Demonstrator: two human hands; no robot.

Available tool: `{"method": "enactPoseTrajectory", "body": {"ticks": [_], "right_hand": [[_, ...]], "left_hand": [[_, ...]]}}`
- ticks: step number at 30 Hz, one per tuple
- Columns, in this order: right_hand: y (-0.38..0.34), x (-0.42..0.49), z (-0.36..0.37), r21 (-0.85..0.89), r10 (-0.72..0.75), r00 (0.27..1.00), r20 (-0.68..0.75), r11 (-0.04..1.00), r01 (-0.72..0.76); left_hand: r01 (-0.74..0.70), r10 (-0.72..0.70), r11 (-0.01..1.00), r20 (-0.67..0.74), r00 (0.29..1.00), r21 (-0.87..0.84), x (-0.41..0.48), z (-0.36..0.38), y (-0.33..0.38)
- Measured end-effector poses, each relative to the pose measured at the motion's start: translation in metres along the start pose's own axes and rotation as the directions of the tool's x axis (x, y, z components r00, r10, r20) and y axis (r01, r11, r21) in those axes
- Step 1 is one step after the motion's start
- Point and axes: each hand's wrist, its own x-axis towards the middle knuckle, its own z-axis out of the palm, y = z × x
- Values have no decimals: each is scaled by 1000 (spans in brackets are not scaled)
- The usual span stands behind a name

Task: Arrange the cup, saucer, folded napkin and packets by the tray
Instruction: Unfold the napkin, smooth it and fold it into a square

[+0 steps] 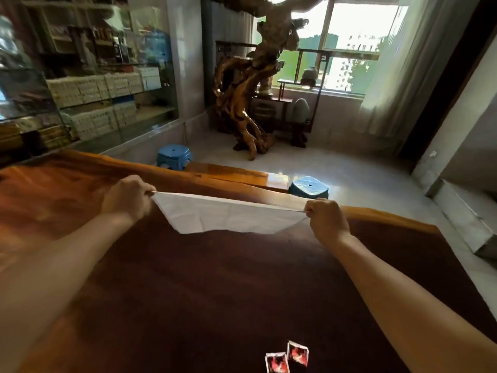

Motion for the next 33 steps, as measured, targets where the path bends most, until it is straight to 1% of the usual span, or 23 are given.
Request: {"method": "enactPoseTrajectory", "body": {"ticks": [1,3,5,7,9,11,14,15,17,21,26,29,33], "right_hand": [[0,-15,8,-7,-3,999,48,1000,3],[-2,-47,27,29,38,988,147,999,-43],[-3,-78,49,51,101,968,230,992,-115],[-4,-110,74,22,143,935,324,987,-159],[-3,-142,99,-2,172,893,415,982,-189],[0,-169,120,-50,214,841,496,975,-219],[3,-191,138,-128,266,760,593,963,-238],[5,-192,142,-143,280,738,614,959,-245],[10,-186,149,-144,312,707,635,947,-289],[13,-163,164,-115,391,682,618,903,-413],[19,-142,194,-99,491,632,600,829,-551],[27,-132,220,-57,548,590,593,759,-648],[35,-122,257,-34,616,528,584,669,-743]], "left_hand": [[25,-25,1000,48,999,1,-17,8,-7],[54,-56,998,163,985,20,-50,26,-20],[91,-95,995,280,955,27,-84,48,-32],[110,-120,993,380,917,47,-116,71,-44],[154,-160,987,484,860,51,-146,96,-58],[189,-194,979,586,787,70,-172,120,-71],[212,-212,973,696,686,87,-196,142,-77],[208,-211,974,714,668,93,-199,146,-77],[214,-207,973,725,657,84,-196,153,-77],[239,-196,970,717,670,41,-172,169,-78],[371,-262,929,704,659,-1,-142,205,-75],[454,-316,891,697,644,-16,-129,231,-73],[556,-375,830,686,624,-52,-116,272,-74]]}}
